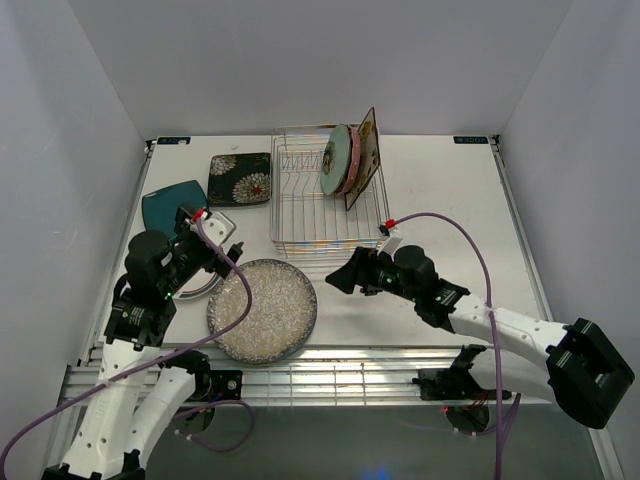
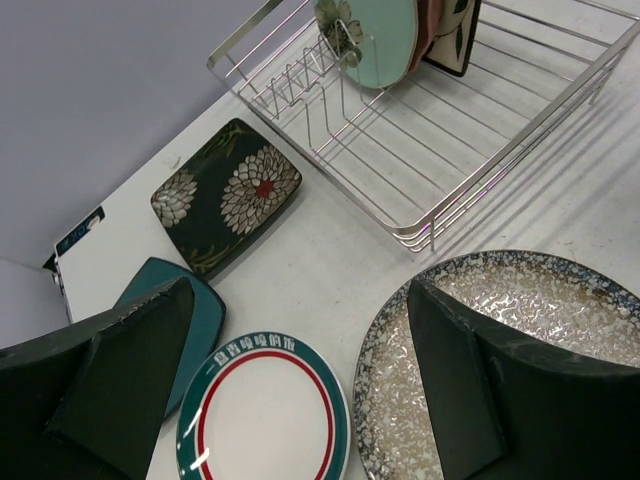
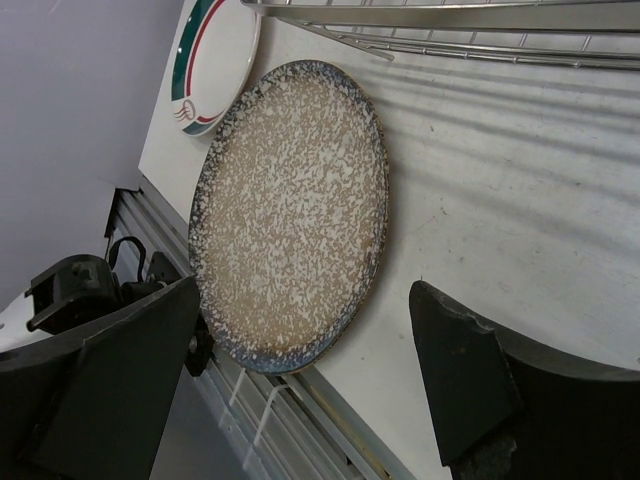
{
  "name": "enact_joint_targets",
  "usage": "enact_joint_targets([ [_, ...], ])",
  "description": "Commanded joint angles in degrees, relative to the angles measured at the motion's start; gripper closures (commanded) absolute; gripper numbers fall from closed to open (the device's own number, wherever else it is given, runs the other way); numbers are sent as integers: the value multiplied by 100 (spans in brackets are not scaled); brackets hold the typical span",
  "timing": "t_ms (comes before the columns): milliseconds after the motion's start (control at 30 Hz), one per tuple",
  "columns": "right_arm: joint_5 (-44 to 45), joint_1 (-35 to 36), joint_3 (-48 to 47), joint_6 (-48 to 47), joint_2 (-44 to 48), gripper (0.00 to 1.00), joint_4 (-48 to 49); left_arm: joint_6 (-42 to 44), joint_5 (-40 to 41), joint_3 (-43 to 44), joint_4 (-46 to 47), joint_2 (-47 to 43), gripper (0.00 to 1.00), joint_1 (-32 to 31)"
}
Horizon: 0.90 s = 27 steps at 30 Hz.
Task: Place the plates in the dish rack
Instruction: Pick up the plate from the corner of the board.
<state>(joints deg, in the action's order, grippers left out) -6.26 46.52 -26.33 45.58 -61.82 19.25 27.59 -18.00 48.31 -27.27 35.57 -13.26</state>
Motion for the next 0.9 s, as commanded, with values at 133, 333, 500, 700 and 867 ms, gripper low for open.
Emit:
enact_joint_targets([
  [133,-51,-3,31,91,-75,9,475,-579,596,679,-499,345,2,-142],
  [333,-24,-3,-39,65,-163,9,475,-975,1087,1004,-517,722,2,-677],
  [500,-16,-3,-39,38,-137,8,484,-1046,2826,996,-446,873,2,-2328],
  [700,-15,6,14,38,-93,8,457,-371,3563,637,-376,978,2,-3260],
  [867,28,-3,75,38,-58,8,492,299,4340,-110,-60,952,2,-4122],
])
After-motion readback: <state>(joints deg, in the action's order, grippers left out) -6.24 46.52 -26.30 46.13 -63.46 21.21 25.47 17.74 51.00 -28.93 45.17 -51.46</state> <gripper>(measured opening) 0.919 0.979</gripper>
